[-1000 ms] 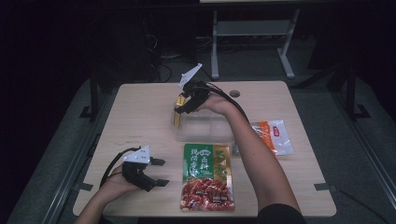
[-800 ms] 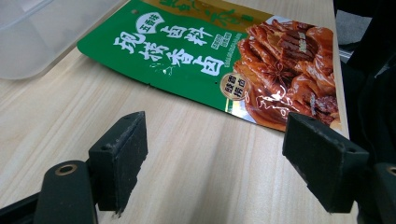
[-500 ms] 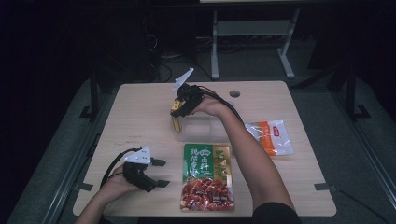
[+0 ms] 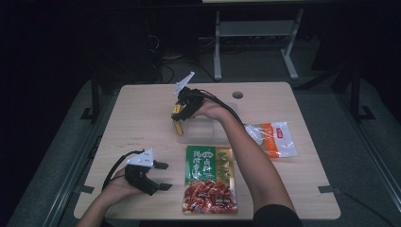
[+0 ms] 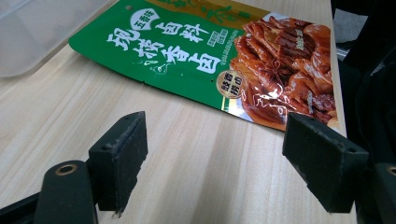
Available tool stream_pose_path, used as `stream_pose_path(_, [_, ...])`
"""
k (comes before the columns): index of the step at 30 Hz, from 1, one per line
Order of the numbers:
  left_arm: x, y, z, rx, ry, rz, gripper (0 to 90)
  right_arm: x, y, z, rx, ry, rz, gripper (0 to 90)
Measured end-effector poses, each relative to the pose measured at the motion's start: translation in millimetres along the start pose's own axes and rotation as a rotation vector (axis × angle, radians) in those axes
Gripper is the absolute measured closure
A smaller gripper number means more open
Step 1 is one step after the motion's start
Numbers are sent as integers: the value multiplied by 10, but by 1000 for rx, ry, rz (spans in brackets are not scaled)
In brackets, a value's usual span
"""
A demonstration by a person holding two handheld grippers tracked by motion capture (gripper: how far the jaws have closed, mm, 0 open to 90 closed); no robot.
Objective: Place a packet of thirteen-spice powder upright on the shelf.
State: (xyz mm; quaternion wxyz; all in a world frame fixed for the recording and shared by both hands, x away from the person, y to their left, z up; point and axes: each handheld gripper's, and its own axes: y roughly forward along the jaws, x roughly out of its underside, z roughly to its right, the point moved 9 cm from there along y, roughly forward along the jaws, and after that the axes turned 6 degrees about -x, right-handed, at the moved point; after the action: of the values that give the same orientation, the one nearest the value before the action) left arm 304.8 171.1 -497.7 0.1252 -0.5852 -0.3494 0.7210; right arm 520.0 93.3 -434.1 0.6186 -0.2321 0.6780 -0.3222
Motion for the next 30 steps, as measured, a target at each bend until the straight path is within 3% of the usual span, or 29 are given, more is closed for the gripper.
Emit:
stream_pose_path(7, [7, 2, 6, 4, 2, -7, 218, 5, -7, 29, 9, 30, 10, 221])
stream_pose_path(19, [24, -19, -60, -26, -13, -8, 208, -9, -306, -19, 43, 54, 64, 142])
stream_pose_path(25, [26, -26, -79, -45, -45, -6, 208, 103, -466, -126, 51, 47, 55, 141])
stream_pose_path(30, [48, -19, -100, -58, -33, -25, 209, 244, -565, -216, 55, 81, 55, 141])
